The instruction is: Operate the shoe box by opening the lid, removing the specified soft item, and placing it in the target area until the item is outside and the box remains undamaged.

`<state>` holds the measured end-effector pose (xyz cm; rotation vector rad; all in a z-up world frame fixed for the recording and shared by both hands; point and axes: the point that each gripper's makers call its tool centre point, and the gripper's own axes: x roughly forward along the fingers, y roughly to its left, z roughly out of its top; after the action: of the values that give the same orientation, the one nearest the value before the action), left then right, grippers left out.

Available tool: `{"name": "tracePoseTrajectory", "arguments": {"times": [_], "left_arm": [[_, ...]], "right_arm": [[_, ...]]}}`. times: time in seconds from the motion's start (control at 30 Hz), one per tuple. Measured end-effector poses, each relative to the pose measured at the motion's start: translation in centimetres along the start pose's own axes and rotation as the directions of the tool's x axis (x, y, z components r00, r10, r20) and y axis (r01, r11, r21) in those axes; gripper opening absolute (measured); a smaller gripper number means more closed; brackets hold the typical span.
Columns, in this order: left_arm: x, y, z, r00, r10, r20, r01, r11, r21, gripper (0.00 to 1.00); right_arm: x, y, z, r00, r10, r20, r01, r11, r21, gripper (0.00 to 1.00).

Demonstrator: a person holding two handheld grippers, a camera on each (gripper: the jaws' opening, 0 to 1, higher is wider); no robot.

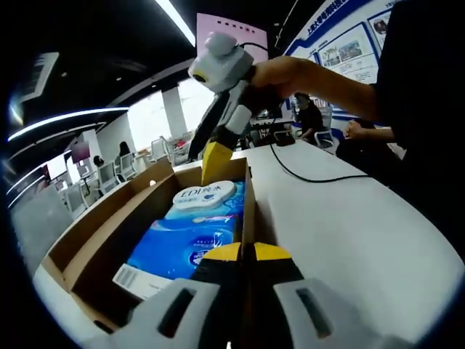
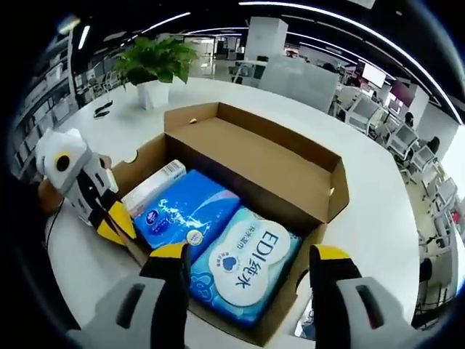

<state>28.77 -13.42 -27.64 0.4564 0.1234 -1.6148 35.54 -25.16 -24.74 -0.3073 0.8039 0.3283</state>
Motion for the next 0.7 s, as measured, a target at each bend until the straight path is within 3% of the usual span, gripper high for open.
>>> {"name": "tracePoseTrajectory", "arguments": {"times": [0.33, 0.5, 0.57, 0.7], "left_arm": [[0.0, 0.4, -0.2, 1.000, 0.005, -0.002, -0.005, 1.000, 0.006, 0.04], [0.0, 0.3, -0.2, 1.000, 0.005, -0.004, -0.005, 1.000, 0.009, 0.04], [0.0, 0.4, -0.3, 1.000, 0.006, -0.004, -0.006, 1.000, 0.009, 0.04], [-0.1, 0.4, -0.4, 1.000, 0.007, -0.004, -0.007, 1.000, 0.011, 0.04]], "right_arm": [[1.6, 0.9, -1.6, 0.997, -0.042, -0.069, 0.041, 0.999, -0.015, 0.68], [2.2, 1.2, -1.9, 0.995, -0.046, -0.090, 0.049, 0.998, 0.028, 0.67], [2.4, 0.9, -2.5, 0.988, -0.092, -0.124, 0.094, 0.996, 0.011, 0.69], [2.6, 0.7, -2.5, 0.984, -0.105, -0.141, 0.116, 0.991, 0.072, 0.66]]}}
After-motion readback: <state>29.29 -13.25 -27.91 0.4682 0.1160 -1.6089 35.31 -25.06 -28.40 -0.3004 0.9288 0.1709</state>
